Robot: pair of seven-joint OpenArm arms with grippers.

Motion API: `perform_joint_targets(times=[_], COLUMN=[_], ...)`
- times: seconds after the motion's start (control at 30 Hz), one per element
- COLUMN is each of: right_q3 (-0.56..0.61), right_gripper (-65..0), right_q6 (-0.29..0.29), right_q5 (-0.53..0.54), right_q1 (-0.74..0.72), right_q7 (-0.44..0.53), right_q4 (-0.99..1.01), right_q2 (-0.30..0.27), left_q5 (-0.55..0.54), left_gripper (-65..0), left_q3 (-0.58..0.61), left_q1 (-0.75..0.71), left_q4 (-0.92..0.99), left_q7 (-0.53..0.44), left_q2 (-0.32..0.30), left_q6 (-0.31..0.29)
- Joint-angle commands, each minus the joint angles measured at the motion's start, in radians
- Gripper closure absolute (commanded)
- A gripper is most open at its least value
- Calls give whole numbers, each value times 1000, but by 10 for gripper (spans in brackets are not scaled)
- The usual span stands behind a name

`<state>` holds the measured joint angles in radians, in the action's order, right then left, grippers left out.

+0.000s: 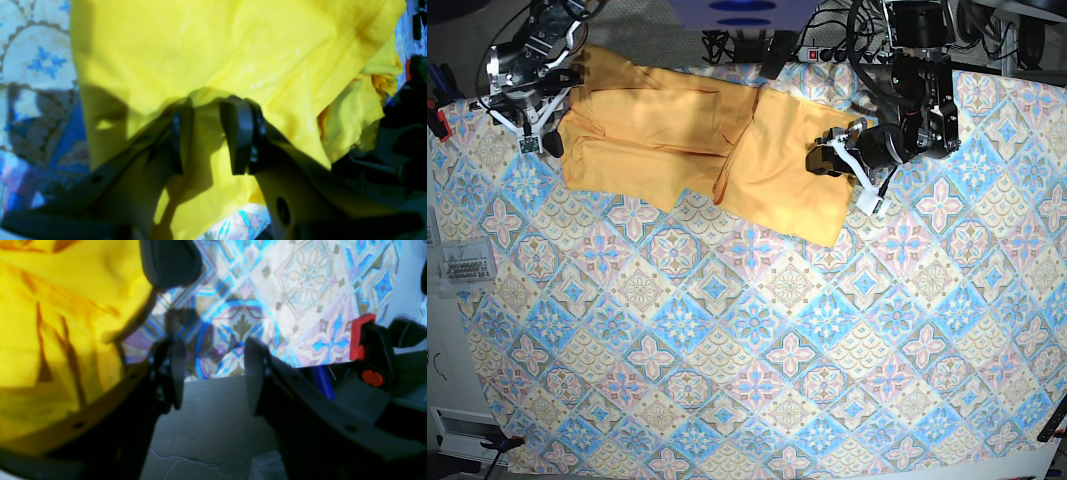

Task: Fold the T-shirt properly
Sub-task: 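Lower the right gripper onto the shirt's other end and grasp it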

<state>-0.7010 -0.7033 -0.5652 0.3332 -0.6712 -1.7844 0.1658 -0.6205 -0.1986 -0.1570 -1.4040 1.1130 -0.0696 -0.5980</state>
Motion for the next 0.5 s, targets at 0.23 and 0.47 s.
perform_joint_targets(times=[0.23,0.47], right_q3=[-1,82], right_gripper=[-264,-267], right_q6=[5,5], right_q5=[1,0], right_q1=[10,45], right_q7=[5,5], right_q4=[-15,-21], right_q2=[-9,-9], left_q5=[-3,3], left_gripper=[-185,-185], left_q3=[-2,1], left_q1=[20,18], left_q4=[-10,-10], left_q7=[-11,-32], left_q2=[-6,-6], left_q6=[3,3])
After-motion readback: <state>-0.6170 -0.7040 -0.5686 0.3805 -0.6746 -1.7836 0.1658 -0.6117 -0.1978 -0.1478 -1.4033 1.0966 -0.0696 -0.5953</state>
